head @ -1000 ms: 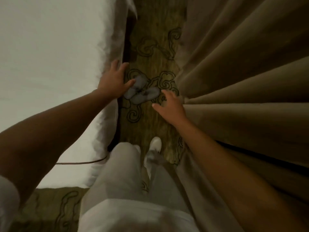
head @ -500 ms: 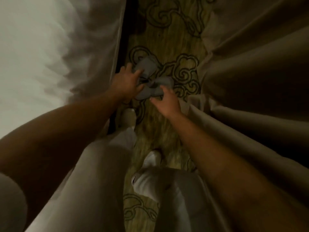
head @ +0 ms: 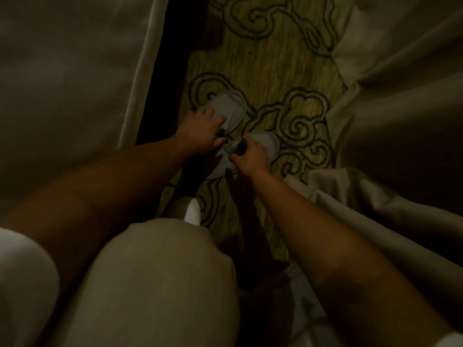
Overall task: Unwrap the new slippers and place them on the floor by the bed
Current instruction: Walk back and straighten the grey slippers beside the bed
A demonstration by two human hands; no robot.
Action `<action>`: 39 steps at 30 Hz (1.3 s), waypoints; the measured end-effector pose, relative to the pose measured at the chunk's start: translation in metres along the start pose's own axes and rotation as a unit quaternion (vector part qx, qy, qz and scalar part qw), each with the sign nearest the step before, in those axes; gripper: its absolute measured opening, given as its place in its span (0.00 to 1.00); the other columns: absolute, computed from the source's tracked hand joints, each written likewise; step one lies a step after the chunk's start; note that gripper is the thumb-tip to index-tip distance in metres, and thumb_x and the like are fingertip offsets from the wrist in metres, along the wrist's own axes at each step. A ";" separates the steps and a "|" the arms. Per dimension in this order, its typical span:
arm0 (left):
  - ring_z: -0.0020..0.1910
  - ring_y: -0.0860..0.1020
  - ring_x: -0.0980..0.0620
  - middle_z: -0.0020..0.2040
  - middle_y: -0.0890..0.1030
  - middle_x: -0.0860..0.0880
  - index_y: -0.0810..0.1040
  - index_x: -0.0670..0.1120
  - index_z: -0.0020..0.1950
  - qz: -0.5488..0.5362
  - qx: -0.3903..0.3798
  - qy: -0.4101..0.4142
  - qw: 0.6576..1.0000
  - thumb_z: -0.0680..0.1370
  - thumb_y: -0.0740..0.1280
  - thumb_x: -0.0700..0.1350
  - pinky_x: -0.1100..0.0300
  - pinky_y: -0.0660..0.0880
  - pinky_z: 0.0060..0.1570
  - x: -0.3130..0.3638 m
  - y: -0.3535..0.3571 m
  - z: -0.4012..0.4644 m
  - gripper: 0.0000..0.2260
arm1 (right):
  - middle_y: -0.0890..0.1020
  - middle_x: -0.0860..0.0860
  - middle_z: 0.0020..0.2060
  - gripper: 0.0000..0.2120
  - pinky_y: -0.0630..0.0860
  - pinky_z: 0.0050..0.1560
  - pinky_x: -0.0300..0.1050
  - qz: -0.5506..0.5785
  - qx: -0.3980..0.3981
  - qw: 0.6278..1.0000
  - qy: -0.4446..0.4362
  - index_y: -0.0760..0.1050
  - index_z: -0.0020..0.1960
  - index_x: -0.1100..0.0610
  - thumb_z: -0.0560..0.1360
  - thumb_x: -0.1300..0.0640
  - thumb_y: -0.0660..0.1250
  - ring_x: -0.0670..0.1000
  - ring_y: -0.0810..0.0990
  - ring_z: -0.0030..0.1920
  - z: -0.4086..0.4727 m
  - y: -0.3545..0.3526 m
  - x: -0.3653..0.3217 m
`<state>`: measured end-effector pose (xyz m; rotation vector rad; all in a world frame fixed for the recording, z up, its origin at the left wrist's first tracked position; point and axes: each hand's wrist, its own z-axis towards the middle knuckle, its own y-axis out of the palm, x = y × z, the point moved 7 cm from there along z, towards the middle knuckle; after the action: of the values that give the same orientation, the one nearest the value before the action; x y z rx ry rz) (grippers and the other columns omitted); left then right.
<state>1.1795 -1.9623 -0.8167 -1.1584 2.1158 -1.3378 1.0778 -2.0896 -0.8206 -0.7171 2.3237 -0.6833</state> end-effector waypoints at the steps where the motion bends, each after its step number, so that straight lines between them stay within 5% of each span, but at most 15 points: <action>1: 0.69 0.69 0.35 0.71 0.70 0.36 0.65 0.50 0.77 -0.006 0.002 -0.002 1.000 0.79 0.63 0.62 0.42 0.70 0.63 0.000 0.007 0.011 0.30 | 0.70 0.61 0.74 0.35 0.70 0.71 0.55 -0.011 0.009 1.000 -0.003 0.64 0.79 0.52 0.76 0.47 0.72 0.64 0.70 0.72 0.007 0.003 0.005; 7: 0.59 0.78 0.38 0.61 0.80 0.39 0.69 0.50 0.69 -0.053 -0.054 0.007 0.997 0.78 0.65 0.63 0.52 0.68 0.46 0.003 0.037 0.051 0.25 | 0.75 0.61 0.70 0.32 0.72 0.68 0.55 0.017 0.031 0.999 0.000 0.66 0.77 0.53 0.77 0.46 0.71 0.63 0.74 0.70 0.034 0.010 0.021; 13: 0.55 0.80 0.36 0.59 0.80 0.35 0.62 0.40 0.74 -0.117 -0.015 -0.045 0.992 0.76 0.71 0.52 0.47 0.76 0.51 0.000 0.047 0.057 0.33 | 0.79 0.60 0.63 0.23 0.74 0.57 0.48 0.091 0.026 0.995 0.018 0.71 0.67 0.58 0.75 0.50 0.71 0.61 0.78 0.63 0.045 0.028 0.041; 16: 0.55 0.79 0.34 0.59 0.79 0.33 0.69 0.36 0.67 -0.125 -0.006 -0.041 0.991 0.79 0.68 0.47 0.47 0.75 0.48 0.001 0.042 0.055 0.21 | 0.82 0.58 0.51 0.11 0.71 0.46 0.42 0.172 0.044 0.983 0.036 0.73 0.50 0.54 0.74 0.53 0.74 0.57 0.81 0.53 0.045 0.035 0.045; 19: 0.52 0.80 0.34 0.57 0.79 0.34 0.72 0.39 0.64 -0.097 0.037 0.014 0.995 0.81 0.64 0.48 0.48 0.74 0.43 0.003 0.023 0.054 0.16 | 0.82 0.54 0.40 0.15 0.79 0.39 0.46 0.272 0.031 0.961 0.046 0.72 0.39 0.50 0.65 0.51 0.79 0.56 0.83 0.43 0.043 0.044 0.029; 21: 0.50 0.80 0.34 0.55 0.78 0.34 0.72 0.40 0.64 -0.064 0.066 0.046 0.995 0.82 0.62 0.50 0.48 0.74 0.42 0.008 0.013 0.054 0.16 | 0.84 0.56 0.41 0.11 0.83 0.41 0.51 0.324 0.035 0.944 0.050 0.77 0.41 0.51 0.66 0.53 0.79 0.59 0.85 0.44 0.048 0.051 0.016; 25: 0.58 0.77 0.35 0.60 0.75 0.35 0.72 0.42 0.68 -0.009 0.040 0.073 0.996 0.83 0.62 0.49 0.47 0.75 0.48 0.014 0.012 0.054 0.17 | 0.85 0.58 0.53 0.15 0.72 0.49 0.42 0.272 0.049 0.958 0.080 0.83 0.55 0.58 0.73 0.50 0.76 0.57 0.82 0.53 0.053 0.064 0.017; 29: 0.59 0.76 0.35 0.61 0.74 0.35 0.74 0.42 0.66 0.004 0.050 0.087 0.995 0.82 0.62 0.46 0.47 0.74 0.50 0.013 0.013 0.052 0.14 | 0.85 0.57 0.46 0.11 0.72 0.45 0.43 0.259 0.082 0.956 0.111 0.79 0.44 0.54 0.74 0.46 0.74 0.55 0.81 0.47 0.053 0.061 0.029; 33: 0.56 0.76 0.33 0.58 0.74 0.33 0.76 0.41 0.63 -0.005 0.087 0.101 0.991 0.81 0.64 0.45 0.46 0.73 0.48 0.004 -0.002 0.058 0.13 | 0.88 0.60 0.44 0.15 0.84 0.49 0.58 0.343 0.100 0.919 0.169 0.83 0.44 0.60 0.75 0.47 0.73 0.61 0.87 0.44 0.056 0.055 0.036; 36: 0.56 0.75 0.34 0.58 0.74 0.33 0.77 0.42 0.62 -0.029 0.078 0.096 0.992 0.81 0.65 0.46 0.48 0.72 0.50 0.002 0.004 0.061 0.13 | 0.86 0.59 0.40 0.14 0.81 0.35 0.50 0.426 0.057 0.886 0.173 0.82 0.50 0.65 0.77 0.53 0.73 0.57 0.84 0.35 0.056 0.062 0.034; 39: 0.58 0.75 0.38 0.59 0.74 0.36 0.79 0.42 0.61 -0.055 0.064 0.102 0.991 0.81 0.64 0.47 0.50 0.72 0.55 0.007 0.015 0.055 0.13 | 0.82 0.57 0.38 0.11 0.75 0.32 0.43 0.468 0.011 0.868 0.167 0.79 0.42 0.61 0.81 0.56 0.68 0.53 0.79 0.31 0.053 0.068 0.035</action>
<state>1.2057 -1.9953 -0.8552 -1.1432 2.0918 -1.6804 1.0680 -2.0775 -0.9124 0.6070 2.5599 -0.3738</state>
